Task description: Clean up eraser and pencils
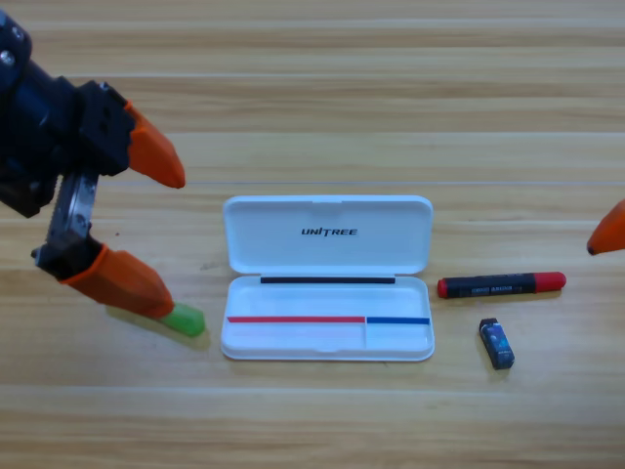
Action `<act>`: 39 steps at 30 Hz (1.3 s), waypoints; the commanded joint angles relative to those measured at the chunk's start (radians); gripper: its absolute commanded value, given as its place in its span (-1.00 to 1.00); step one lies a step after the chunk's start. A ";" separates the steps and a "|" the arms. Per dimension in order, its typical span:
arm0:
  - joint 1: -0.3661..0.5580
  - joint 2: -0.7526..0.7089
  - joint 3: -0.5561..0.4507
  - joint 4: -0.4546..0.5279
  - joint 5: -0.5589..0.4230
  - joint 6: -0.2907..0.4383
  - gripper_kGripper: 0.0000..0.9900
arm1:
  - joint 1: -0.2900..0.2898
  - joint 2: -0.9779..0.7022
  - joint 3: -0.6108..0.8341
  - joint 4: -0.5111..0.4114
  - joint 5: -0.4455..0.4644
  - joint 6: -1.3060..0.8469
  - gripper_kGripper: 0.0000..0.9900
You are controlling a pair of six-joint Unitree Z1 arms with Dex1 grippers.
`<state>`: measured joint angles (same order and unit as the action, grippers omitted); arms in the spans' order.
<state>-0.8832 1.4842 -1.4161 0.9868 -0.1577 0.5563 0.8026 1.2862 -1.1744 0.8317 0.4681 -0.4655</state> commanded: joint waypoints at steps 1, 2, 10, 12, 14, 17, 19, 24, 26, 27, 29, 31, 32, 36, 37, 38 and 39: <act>-0.025 0.028 0.002 0.007 0.009 0.011 1.00 | 0.053 0.038 0.006 0.020 -0.017 0.019 1.00; -0.025 0.030 0.002 0.007 0.007 0.011 1.00 | 0.053 0.041 0.007 0.020 -0.017 0.019 1.00; -0.025 0.039 0.000 0.007 0.007 0.010 1.00 | 0.053 0.036 0.042 0.020 -0.040 0.048 1.00; -0.025 0.036 -0.003 0.018 0.007 0.039 1.00 | 0.050 0.045 0.041 0.020 -0.072 0.073 1.00; -0.025 0.053 -0.053 0.079 0.004 0.105 1.00 | 0.047 0.058 0.038 0.018 -0.114 0.105 1.00; 0.030 0.119 -0.205 0.237 0.012 0.223 1.00 | 0.047 0.078 0.042 0.020 -0.217 0.179 1.00; 0.093 0.174 -0.325 0.355 0.013 0.332 1.00 | 0.046 0.090 0.056 0.010 -0.289 0.215 1.00; 0.230 0.268 -0.386 0.412 0.092 0.567 1.00 | 0.026 0.185 0.053 -0.019 -0.430 0.337 0.99; 0.260 0.334 -0.382 0.412 0.130 0.593 1.00 | 0.006 0.228 0.045 -0.017 -0.436 0.341 0.99; 0.271 0.364 -0.380 0.411 0.144 0.593 1.00 | 0.006 0.248 0.047 -0.017 -0.436 0.343 0.99; 0.294 0.421 -0.369 0.408 0.144 0.594 1.00 | 0.006 0.298 0.047 -0.017 -0.436 0.358 0.99; 0.300 0.467 -0.356 0.403 0.145 0.590 1.00 | 0.004 0.355 0.044 -0.017 -0.425 0.370 0.99; 0.300 0.482 -0.345 0.394 0.144 0.585 1.00 | 0.006 0.383 0.038 -0.019 -0.427 0.407 0.99; 0.300 0.531 -0.308 0.351 0.132 0.573 1.00 | 0.004 0.467 0.012 -0.049 -0.456 0.538 1.00; 0.300 0.545 -0.305 0.345 0.124 0.573 1.00 | 0.001 0.482 0.012 -0.071 -0.467 0.590 1.00; 0.300 0.561 -0.305 0.342 0.115 0.573 1.00 | 0.000 0.499 0.010 -0.089 -0.485 0.630 1.00; 0.300 0.570 -0.302 0.337 0.106 0.573 1.00 | 0.000 0.518 0.007 -0.108 -0.493 0.646 1.00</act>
<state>-0.6033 1.9751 -1.7432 1.3464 -0.0236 1.1380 0.8236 1.6868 -1.1598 0.7927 0.0289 0.1103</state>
